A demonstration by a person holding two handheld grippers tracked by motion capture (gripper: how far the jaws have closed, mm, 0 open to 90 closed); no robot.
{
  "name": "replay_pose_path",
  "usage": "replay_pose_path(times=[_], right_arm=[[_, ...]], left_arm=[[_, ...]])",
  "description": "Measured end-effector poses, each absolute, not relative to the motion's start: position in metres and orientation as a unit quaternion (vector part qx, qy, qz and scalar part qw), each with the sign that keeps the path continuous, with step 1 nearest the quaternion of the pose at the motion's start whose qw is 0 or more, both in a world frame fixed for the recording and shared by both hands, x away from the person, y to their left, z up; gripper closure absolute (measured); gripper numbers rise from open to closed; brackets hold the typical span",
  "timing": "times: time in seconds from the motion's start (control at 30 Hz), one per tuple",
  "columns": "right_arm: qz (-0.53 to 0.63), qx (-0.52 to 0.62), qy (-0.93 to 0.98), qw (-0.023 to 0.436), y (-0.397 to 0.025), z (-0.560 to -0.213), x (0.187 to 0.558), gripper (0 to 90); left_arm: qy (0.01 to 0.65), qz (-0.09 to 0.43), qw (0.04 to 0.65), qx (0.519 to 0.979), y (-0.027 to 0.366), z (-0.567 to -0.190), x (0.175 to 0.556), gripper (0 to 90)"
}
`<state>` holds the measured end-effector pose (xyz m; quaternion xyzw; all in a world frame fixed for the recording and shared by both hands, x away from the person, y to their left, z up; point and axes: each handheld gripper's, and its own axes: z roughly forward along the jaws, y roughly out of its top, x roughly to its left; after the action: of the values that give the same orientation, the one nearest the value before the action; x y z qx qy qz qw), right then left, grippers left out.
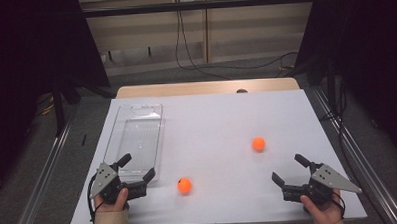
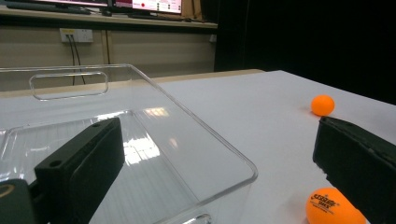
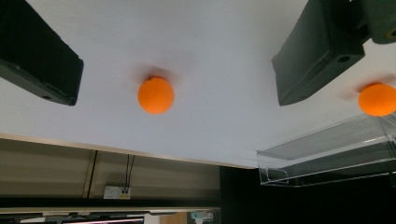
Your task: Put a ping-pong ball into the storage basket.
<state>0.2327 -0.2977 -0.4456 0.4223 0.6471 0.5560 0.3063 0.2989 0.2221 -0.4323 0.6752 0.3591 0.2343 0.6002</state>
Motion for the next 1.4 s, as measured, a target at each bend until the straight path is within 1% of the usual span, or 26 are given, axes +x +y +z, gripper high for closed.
replay_pose_path(times=[0.93, 1.4], right_arm=[[0.553, 0.415, 0.655, 0.305, -0.296, -0.446, 0.234, 1.4], [0.555, 0.415, 0.655, 0.303, -0.297, -0.446, 0.234, 1.5]], left_arm=[[0.347, 0.212, 0.607, 0.683, 0.215, -0.432, 0.299, 1.8], [0.342, 0.198, 0.614, 0.684, 0.206, -0.432, 0.3, 1.8]])
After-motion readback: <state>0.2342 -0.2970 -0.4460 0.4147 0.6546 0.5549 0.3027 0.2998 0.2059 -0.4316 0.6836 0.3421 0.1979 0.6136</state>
